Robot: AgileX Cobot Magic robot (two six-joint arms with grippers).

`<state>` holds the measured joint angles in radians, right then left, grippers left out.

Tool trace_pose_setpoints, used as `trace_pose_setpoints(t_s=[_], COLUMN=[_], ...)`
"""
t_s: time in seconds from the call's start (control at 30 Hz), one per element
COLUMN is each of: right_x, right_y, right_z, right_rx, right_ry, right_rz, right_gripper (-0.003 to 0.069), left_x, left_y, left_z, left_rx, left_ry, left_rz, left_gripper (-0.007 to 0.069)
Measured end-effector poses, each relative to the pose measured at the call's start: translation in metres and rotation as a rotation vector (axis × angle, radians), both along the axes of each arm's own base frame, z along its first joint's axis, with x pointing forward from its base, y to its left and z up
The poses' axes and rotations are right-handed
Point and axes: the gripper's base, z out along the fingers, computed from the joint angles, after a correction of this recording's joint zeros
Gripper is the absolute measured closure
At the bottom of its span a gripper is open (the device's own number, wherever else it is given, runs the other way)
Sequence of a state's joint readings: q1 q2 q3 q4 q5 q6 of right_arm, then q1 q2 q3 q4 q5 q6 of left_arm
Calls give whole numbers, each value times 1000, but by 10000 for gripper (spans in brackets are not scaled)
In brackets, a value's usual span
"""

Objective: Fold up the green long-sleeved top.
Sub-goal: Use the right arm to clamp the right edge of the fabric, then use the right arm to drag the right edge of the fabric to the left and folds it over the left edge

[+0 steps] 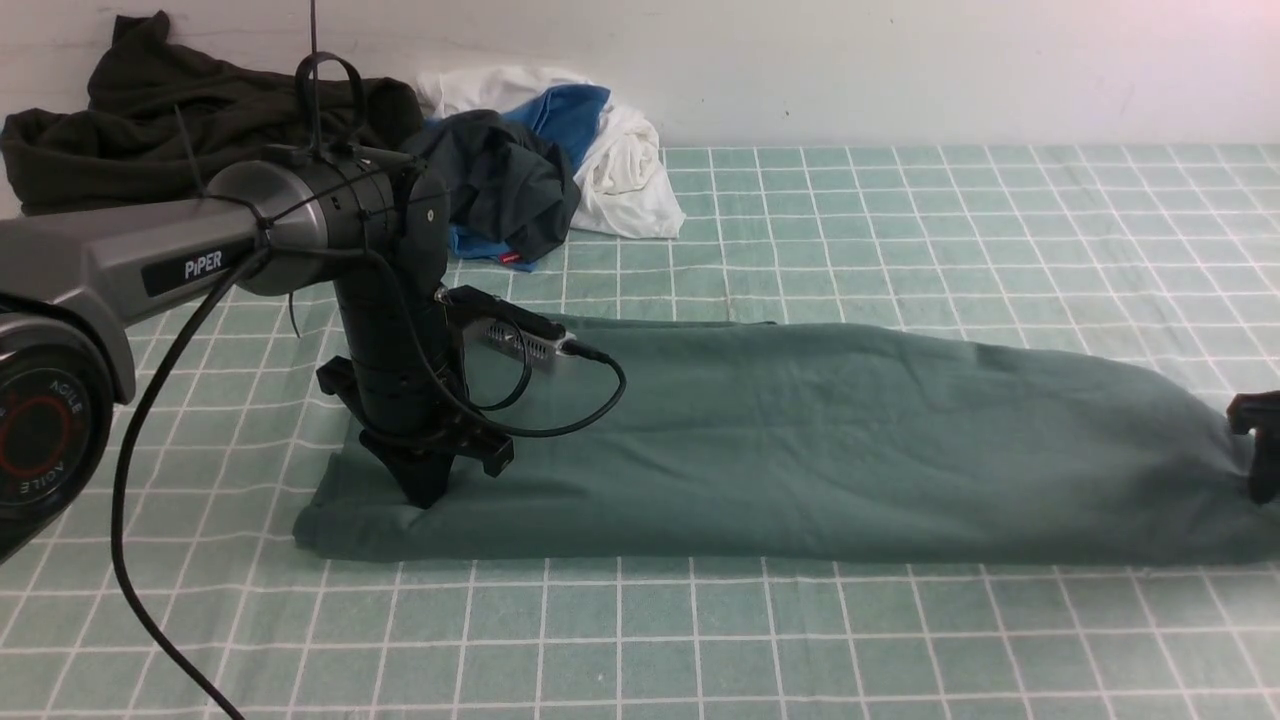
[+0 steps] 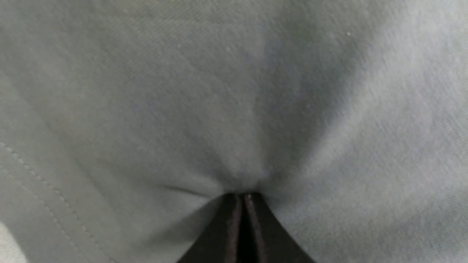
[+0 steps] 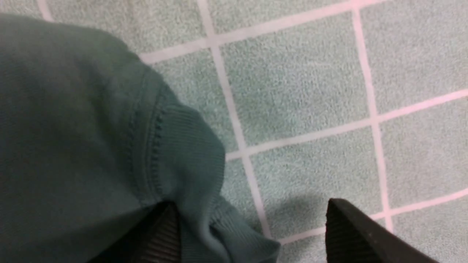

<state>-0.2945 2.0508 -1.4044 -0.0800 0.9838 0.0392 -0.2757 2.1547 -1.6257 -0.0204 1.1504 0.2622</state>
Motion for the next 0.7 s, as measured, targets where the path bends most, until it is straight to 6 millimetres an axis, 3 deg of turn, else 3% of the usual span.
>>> trace_pose_setpoints(t_s=[0.2, 0.4, 0.47, 0.53, 0.57, 0.7], right_x=[1, 2, -1, -3, -6, -17], right_y=[1, 7, 8, 9, 9, 14], right_z=[0, 3, 12, 20, 37, 99], right_rx=[48, 105, 102, 96, 72, 22], right_ry=[-9, -30, -41, -49, -80, -205], right_rz=[45, 104, 117, 121, 125, 113], right_gripper=[202, 496, 606, 627, 632, 633], left_x=[0, -2, -5, -8, -15, -49], left_y=[0, 1, 3, 4, 7, 17], left_z=[0, 18, 44, 59, 87, 165], left_rx=[0, -11, -18, -21, -33, -70], left_ry=[-1, -43, -107, -144, -210, -382], left_rz=[0, 0, -5, -7, -8, 13], left_gripper=[628, 628, 628, 628, 628, 628])
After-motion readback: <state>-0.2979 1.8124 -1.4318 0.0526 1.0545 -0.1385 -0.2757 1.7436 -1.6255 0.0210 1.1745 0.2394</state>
